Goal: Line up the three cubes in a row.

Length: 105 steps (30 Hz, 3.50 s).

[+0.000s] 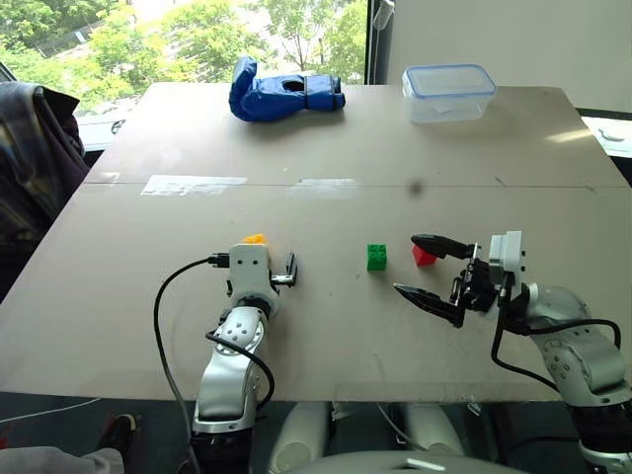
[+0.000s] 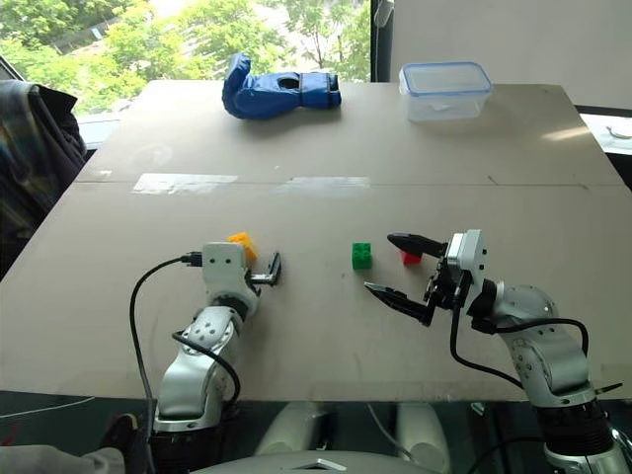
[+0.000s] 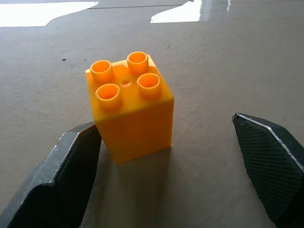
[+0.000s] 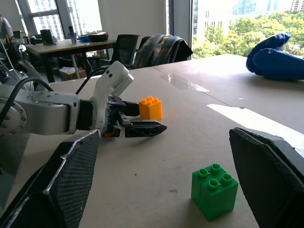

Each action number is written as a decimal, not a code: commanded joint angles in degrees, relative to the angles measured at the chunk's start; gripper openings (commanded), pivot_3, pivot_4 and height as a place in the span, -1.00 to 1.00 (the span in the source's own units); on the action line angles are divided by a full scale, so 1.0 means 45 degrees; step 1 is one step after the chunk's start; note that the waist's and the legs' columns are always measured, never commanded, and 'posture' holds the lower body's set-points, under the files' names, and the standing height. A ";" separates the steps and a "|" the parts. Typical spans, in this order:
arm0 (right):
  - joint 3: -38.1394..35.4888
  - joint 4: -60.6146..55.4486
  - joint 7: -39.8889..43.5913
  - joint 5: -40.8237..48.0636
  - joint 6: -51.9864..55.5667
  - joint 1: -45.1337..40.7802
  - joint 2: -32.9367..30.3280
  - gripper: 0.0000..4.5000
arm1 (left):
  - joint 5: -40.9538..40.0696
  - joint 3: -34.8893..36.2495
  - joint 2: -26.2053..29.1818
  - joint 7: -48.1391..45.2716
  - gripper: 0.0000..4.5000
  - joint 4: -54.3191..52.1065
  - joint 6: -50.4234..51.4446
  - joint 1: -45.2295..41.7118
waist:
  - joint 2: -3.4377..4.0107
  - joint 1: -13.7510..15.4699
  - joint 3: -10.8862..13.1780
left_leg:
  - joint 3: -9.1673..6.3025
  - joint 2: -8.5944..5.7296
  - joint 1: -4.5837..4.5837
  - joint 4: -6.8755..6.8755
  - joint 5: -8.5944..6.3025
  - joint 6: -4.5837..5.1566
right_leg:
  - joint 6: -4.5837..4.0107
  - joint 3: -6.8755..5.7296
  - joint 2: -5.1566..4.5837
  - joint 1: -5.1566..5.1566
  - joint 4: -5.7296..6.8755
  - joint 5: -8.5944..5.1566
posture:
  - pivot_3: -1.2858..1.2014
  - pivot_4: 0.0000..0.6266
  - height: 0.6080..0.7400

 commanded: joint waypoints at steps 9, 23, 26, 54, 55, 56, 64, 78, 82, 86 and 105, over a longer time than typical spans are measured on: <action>-0.0326 -0.0182 0.0095 -0.0152 -0.0394 -0.0107 -0.0069 1.00 | 0.0290 0.0435 -0.0237 0.0838 0.30 0.0097 0.0116 -0.0196 | 0.0000 0.0025 0.0000 | 0.0000 0.0001 -0.0009 0.0000 0.0005 -0.0009 | 0.0000 0.0000 -0.0003 -0.0010 -0.0003 0.0000 | 0.03 -0.52 1.00; -0.0446 0.0251 0.0290 -0.0282 -0.0688 -0.0141 -0.0109 1.00 | -0.3072 0.0793 0.3298 -0.6949 -0.42 0.2826 -0.3126 -0.1557 | 0.0003 0.0036 0.0001 | 0.0001 0.0001 -0.0006 -0.0001 0.0026 -0.0046 | -0.0002 -0.0008 -0.0001 -0.0011 0.0000 -0.0001 | 0.03 -0.52 1.00; -0.0546 0.0473 0.0418 -0.0329 -0.0804 -0.0198 -0.0163 1.00 | -0.4083 0.0024 0.4834 -1.1833 -0.42 0.4865 -0.4934 -0.2466 | 0.0015 0.0070 0.0006 | 0.0001 -0.0002 -0.0017 -0.0002 0.0031 -0.0054 | -0.0003 -0.0013 -0.0003 -0.0012 -0.0013 -0.0001 | 0.03 -0.52 1.00; -0.1561 -0.1134 -0.0704 -0.0757 -0.1647 0.2721 -0.0207 1.00 | -0.1221 -0.2118 0.4892 -2.0170 -0.42 1.9764 -1.2845 -1.1050 | 0.0001 -0.0282 0.0016 | -0.0001 -0.0056 -0.0039 0.0031 -0.0009 0.0023 | 0.0008 -0.0012 0.0021 -0.0033 0.0037 -0.0003 | 0.03 -0.52 1.00; -0.1564 -0.1121 -0.0691 -0.0744 -0.1641 0.2690 -0.0209 1.00 | -0.1200 -0.2077 0.4902 -2.0178 -0.42 1.9781 -1.2865 -1.1030 | 0.0001 -0.0281 0.0016 | -0.0005 -0.0056 -0.0038 0.0031 -0.0008 0.0023 | 0.0008 -0.0014 0.0022 -0.0033 0.0037 -0.0003 | 0.03 -0.52 1.00; -0.1556 -0.1106 -0.0696 -0.0747 -0.1634 0.2650 -0.0205 1.00 | -0.1160 -0.2051 0.4923 -2.0135 -0.42 1.9801 -1.2909 -1.1007 | 0.0001 -0.0283 0.0016 | -0.0006 -0.0056 -0.0038 0.0031 -0.0008 0.0023 | 0.0008 -0.0015 0.0022 -0.0033 0.0038 -0.0003 | 0.03 -0.52 1.00; -0.1487 -0.1045 -0.0539 -0.0720 -0.1573 0.2486 -0.0280 1.00 | -0.0878 -0.1926 0.5050 -1.9955 -0.42 1.9909 -1.3116 -1.0913 | 0.0001 -0.0278 0.0016 | -0.0006 -0.0054 -0.0036 0.0031 -0.0008 0.0023 | 0.0008 -0.0014 0.0024 -0.0033 0.0040 -0.0003 | 0.03 -0.52 1.00; -0.1417 -0.0980 -0.0661 -0.0917 -0.1579 0.2325 -0.0301 1.00 | -0.0620 -0.1827 0.5172 -1.9726 0.99 1.9870 -1.3406 -1.0598 | 0.0000 -0.0275 0.0012 | -0.0005 -0.0054 -0.0004 0.0034 -0.0008 0.0023 | 0.0008 -0.0013 0.0024 -0.0009 0.0045 -0.0003 | 0.03 -0.52 1.00; -0.1408 -0.1003 -0.0665 -0.0907 -0.1599 0.2381 -0.0288 1.00 | -0.0608 -0.1684 0.5360 -1.9388 0.99 1.9911 -1.3515 -1.0552 | 0.0000 -0.0285 0.0011 | -0.0001 -0.0052 0.0002 0.0033 -0.0008 0.0023 | 0.0008 -0.0007 0.0026 -0.0009 0.0049 -0.0003 | 0.03 -0.52 1.00; -0.1433 -0.0977 -0.0613 -0.0872 -0.1621 0.2392 -0.0301 1.00 | -0.0695 -0.1472 0.5557 -1.9201 0.99 1.9879 -1.3597 -1.0475 | 0.0000 -0.0289 0.0011 | 0.0002 -0.0051 0.0006 0.0033 -0.0008 0.0023 | 0.0008 -0.0004 0.0028 -0.0010 0.0052 -0.0003 | 0.03 -0.52 1.00; -0.1295 -0.0762 -0.0428 -0.0844 -0.1581 0.2161 -0.0279 1.00 | -0.1511 -0.0517 0.5887 -1.9345 0.99 1.8641 -1.3358 -0.9183 | 0.0002 -0.0316 0.0005 | 0.0010 -0.0042 0.0013 0.0033 -0.0008 0.0023 | 0.0007 0.0004 0.0032 -0.0010 0.0056 -0.0003 | 0.03 -0.52 1.00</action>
